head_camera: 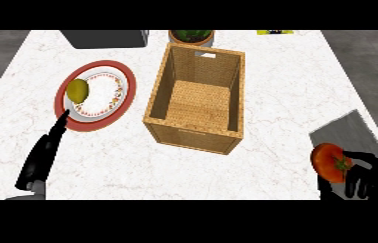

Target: Pick the tomato from the placemat and place it in the basket

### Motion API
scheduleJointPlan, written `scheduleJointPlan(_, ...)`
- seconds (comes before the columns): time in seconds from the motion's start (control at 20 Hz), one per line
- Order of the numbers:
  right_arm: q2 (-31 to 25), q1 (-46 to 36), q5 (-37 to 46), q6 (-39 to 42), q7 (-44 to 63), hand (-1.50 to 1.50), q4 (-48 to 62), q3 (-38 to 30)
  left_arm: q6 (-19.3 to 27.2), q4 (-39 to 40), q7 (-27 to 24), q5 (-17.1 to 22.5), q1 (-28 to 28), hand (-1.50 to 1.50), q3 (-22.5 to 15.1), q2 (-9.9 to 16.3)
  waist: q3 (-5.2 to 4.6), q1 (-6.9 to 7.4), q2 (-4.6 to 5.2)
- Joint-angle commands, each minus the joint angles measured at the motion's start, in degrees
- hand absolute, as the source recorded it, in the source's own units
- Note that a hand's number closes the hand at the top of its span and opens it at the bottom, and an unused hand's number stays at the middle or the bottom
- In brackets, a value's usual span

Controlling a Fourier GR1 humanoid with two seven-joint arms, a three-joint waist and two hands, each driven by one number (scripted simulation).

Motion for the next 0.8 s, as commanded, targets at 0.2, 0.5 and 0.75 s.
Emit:
scheduleJointPlan(0.2, 2.6, 1.7, 9.1, 21.2, 16.4, 1.50, -29.9, 10.3, -0.9, -0.6, -0.5, 0.3, -0.1, 0.00, -0.6, 0.0, 0.26, 1.67, 0.62)
scheduleJointPlan(0.5, 7.5, -10.4, 14.3, 35.2, 29.3, 1.50, -31.9, 18.7, -0.3, -2.6, 4.0, -1.4, -2.9, 0.00, -3.0, -1.9, 0.58, 3.28, 0.87)
scheduleJointPlan(0.75, 15.0, -27.9, 14.8, 45.1, 39.5, 1.50, -26.8, 22.9, -0.5, 0.0, 0.9, -0.9, -3.5, 0.00, -2.4, -1.8, 0.54, 4.21, 0.91)
